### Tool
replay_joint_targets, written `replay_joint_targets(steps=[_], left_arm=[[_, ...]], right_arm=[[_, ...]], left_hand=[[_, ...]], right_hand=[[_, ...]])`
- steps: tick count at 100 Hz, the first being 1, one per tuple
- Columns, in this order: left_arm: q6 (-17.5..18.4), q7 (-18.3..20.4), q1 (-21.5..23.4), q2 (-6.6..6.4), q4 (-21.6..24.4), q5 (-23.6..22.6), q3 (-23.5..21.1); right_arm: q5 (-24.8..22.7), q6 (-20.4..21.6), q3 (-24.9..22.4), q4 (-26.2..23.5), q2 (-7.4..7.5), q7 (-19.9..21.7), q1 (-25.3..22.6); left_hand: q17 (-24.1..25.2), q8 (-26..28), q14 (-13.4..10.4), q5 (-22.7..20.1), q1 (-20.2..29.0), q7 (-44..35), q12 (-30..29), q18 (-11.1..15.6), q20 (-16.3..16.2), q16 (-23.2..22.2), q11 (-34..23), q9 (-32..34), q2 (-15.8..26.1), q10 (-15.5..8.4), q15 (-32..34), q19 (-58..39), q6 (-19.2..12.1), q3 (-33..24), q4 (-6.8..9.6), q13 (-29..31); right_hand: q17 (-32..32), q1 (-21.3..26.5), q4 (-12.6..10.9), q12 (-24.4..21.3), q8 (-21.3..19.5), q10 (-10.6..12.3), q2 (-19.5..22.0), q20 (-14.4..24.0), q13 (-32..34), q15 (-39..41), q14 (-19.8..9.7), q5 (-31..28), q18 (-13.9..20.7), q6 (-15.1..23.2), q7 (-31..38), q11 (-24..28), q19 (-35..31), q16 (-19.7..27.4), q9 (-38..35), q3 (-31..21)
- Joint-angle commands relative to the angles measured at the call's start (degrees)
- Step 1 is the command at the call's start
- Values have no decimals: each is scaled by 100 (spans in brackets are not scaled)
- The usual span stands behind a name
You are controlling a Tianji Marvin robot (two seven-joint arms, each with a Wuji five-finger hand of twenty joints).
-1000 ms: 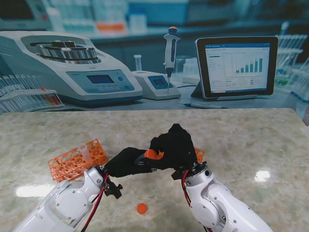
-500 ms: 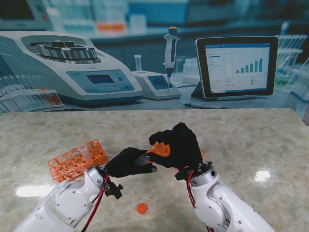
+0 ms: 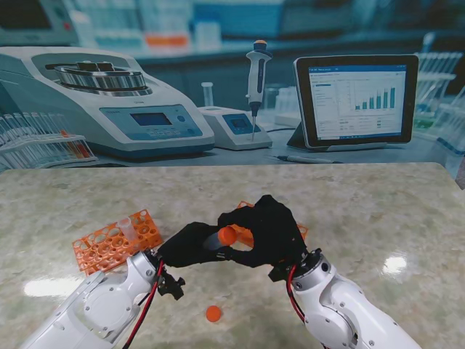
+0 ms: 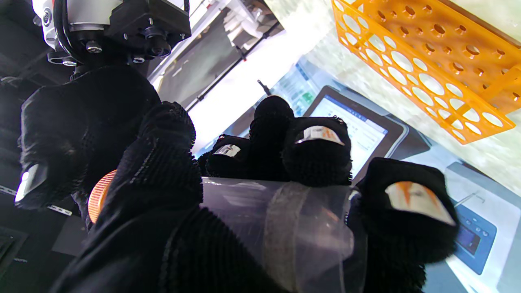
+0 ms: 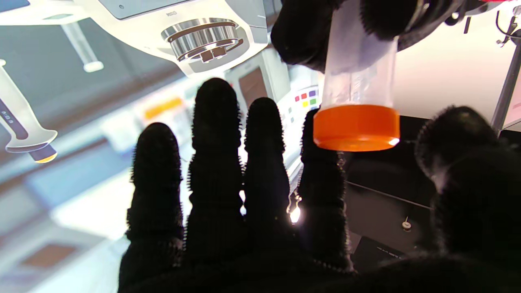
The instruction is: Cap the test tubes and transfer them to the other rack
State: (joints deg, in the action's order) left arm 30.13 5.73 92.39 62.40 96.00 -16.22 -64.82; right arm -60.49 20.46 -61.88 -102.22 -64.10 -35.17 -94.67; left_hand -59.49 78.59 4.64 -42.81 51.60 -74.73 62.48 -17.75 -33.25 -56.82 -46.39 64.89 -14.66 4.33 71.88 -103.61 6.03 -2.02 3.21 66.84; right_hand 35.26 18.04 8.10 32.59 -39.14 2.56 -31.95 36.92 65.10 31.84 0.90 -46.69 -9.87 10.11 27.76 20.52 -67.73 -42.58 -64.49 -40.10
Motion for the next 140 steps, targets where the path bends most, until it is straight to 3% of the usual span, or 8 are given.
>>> replay_joint_targets(steps=[1,13,20,38,52,60,93,140], left_arm=[[14,14,27,3,39,-5,-1],[33,12,32,2,43,-9,-4],[44,14,27,1,38,-8,0],[63,21,30,-2,42,-10,1],[83,16,32,-3,45,-19,4],[88,19,36,-5,53,-25,5],[122,51,30,-22,67,-84,24],[140,44,39,-22,81,-87,34]], right_arm=[[-20,52,29,-12,11,50,-29],[-7,168,46,37,23,139,12],[0,238,64,76,26,170,49],[58,434,71,119,32,304,100],[65,561,94,130,48,420,132],[77,573,123,117,61,536,143],[158,646,249,159,85,858,262],[426,863,346,291,71,1186,407]], left_hand=[[-151,200,-181,-78,207,-259,37,63,149,-46,-13,57,447,-479,153,-377,9,-191,-20,20],[-151,199,-180,-75,204,-258,37,61,149,-46,-12,58,450,-481,153,-375,8,-190,-21,20],[-151,199,-180,-74,205,-258,37,61,149,-46,-11,55,448,-483,153,-375,10,-190,-21,20],[-151,199,-180,-78,207,-259,38,60,150,-46,-12,56,450,-474,152,-375,10,-192,-21,19],[-150,199,-180,-73,206,-258,38,58,152,-46,-12,53,445,-475,150,-370,11,-190,-22,15],[-150,199,-180,-74,217,-257,38,57,152,-46,-11,51,431,-474,148,-369,12,-193,-21,11],[-92,144,-174,-103,282,-204,43,49,176,-56,16,-6,122,-474,110,-294,98,-246,4,-77],[-32,109,-165,-68,245,-220,51,46,175,-71,36,-39,162,-475,77,-248,77,-296,-30,-117]], right_hand=[[82,254,-142,-53,60,-81,-291,82,-18,-116,-103,212,182,78,-124,-110,-128,38,208,-118],[219,971,-222,-118,132,-74,-313,79,93,-120,-141,235,225,305,-62,-129,-142,11,197,-19],[305,1531,53,-142,403,-78,-416,71,160,-92,-177,325,269,566,227,-119,-164,-18,169,142],[512,2072,176,41,924,-68,-593,46,349,11,-278,484,321,798,1050,19,-232,-67,82,-26],[651,2426,194,549,1042,-43,-648,21,470,92,-350,520,376,739,1504,76,-267,-96,-53,-240],[666,2646,153,692,1138,-28,-659,-1,473,87,-379,597,419,251,1560,-7,-257,-91,-56,-540],[886,3154,75,1064,660,19,-570,-224,511,30,-357,274,530,157,1501,164,-83,-75,-285,-1628],[1774,3349,-71,1294,-336,23,24,-234,906,478,-409,-359,725,133,1163,741,-349,-231,-454,-2289]])
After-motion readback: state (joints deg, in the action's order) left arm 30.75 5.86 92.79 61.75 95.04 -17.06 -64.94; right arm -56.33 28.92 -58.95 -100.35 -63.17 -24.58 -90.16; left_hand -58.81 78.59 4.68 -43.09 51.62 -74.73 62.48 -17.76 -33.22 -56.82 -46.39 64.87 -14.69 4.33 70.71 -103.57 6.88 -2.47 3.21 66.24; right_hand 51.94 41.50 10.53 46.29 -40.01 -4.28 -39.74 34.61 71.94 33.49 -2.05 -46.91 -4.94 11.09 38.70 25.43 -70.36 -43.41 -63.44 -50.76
